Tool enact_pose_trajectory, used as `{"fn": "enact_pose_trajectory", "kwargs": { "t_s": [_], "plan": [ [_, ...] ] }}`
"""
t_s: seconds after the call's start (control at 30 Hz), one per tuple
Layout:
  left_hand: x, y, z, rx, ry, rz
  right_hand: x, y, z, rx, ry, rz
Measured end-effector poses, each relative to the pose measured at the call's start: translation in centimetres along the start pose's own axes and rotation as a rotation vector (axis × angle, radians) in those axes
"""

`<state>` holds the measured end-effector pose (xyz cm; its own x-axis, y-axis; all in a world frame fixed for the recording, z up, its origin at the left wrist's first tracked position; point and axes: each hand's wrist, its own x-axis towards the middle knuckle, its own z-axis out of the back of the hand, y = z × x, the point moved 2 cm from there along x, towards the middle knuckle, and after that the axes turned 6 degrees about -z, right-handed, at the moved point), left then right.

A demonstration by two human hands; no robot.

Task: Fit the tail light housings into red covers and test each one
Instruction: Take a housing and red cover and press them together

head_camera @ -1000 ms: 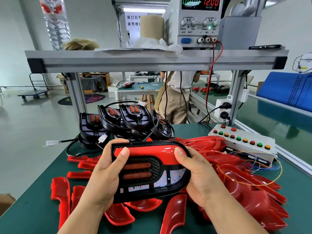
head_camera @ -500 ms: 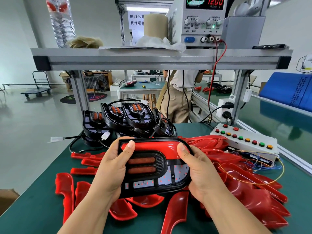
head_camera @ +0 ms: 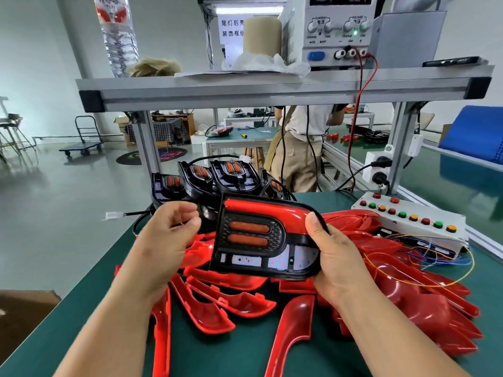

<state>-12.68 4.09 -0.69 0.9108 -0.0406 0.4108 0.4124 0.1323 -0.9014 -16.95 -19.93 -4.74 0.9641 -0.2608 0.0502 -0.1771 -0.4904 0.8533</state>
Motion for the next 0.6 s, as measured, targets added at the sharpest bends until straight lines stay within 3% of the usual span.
{"fn": "enact_pose_trajectory", "kwargs": {
  "t_s": [0.07,0.17,0.23,0.4,0.6],
  "plan": [
    [-1.1,-0.5,0.5,0.202,0.132,-0.070,0.0,-0.1,0.1,0.020,-0.026,-0.005],
    [-4.4,-0.6,-1.3,0.474,0.514,-0.123,0.1,0.1,0.3,0.026,-0.088,0.001],
    [-6.2,0.3,-2.7,0.660,0.638,-0.148,0.0,0.2,0.4,0.036,-0.120,-0.007],
    [-6.8,2.2,-4.8,1.009,0.702,-0.192,-0.2,0.2,0.3,0.052,-0.145,-0.037],
    [-5.7,1.6,-5.4,0.960,0.630,-0.376,0.0,0.2,0.5,0.060,-0.148,-0.039]
  ]
}}
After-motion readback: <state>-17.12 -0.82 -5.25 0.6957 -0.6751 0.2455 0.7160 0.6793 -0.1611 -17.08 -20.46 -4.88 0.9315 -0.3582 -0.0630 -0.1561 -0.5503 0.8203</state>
